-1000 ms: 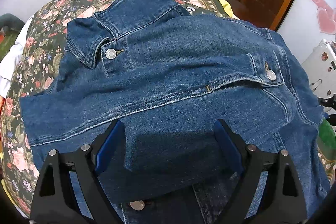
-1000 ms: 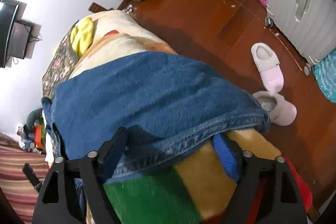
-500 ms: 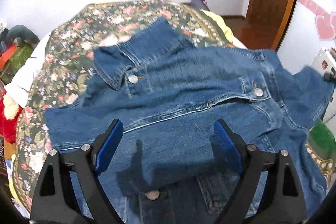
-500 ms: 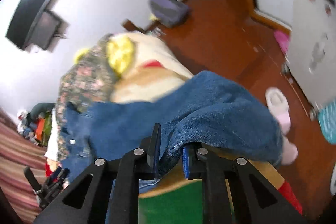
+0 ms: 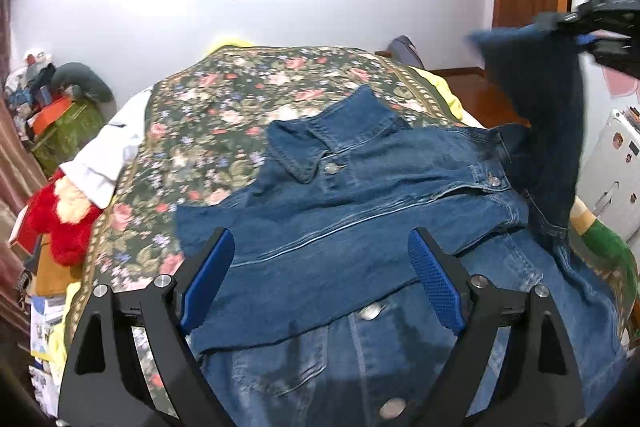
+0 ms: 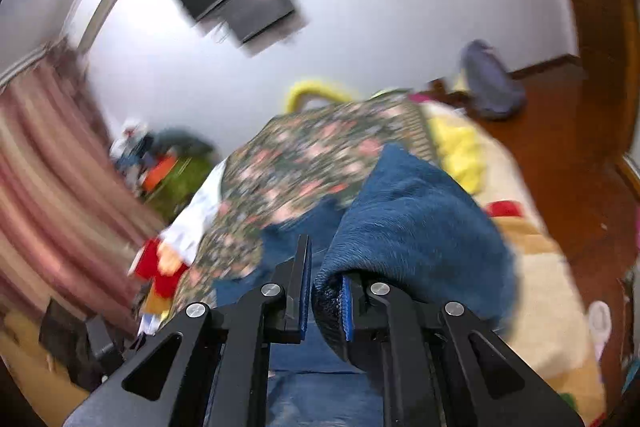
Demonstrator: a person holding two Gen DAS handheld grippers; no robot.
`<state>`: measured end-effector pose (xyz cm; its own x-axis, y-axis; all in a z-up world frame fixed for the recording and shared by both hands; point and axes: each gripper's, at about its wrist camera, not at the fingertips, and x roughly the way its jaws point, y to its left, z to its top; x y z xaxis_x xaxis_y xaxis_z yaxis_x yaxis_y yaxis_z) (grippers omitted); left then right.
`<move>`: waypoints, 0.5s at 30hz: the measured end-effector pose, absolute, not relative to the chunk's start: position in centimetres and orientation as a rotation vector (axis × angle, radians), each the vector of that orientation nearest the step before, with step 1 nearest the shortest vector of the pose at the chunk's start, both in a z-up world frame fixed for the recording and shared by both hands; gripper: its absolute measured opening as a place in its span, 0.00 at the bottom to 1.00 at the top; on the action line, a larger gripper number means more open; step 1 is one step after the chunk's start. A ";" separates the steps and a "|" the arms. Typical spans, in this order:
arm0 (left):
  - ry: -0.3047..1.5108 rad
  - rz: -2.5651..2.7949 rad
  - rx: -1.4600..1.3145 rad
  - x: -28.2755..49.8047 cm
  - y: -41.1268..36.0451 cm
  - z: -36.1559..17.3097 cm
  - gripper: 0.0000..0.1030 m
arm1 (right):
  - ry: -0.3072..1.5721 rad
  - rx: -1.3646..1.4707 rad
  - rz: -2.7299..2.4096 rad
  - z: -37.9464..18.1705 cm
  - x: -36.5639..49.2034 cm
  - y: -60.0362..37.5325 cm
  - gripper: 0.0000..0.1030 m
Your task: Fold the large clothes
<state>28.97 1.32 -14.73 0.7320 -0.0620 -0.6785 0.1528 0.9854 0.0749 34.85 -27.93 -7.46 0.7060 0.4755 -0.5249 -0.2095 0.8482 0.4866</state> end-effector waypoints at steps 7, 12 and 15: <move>0.759 -0.038 0.096 26.5 5.8 -15.4 0.86 | 0.922 0.334 0.522 -15.0 37.9 -16.3 0.10; 0.793 -0.005 0.083 25.5 7.7 -16.8 0.86 | 1.104 0.291 0.508 -21.9 37.3 -14.0 0.11; 0.807 -0.002 0.082 25.1 7.8 -17.3 0.86 | 1.202 0.266 0.471 -24.5 36.3 -14.0 0.11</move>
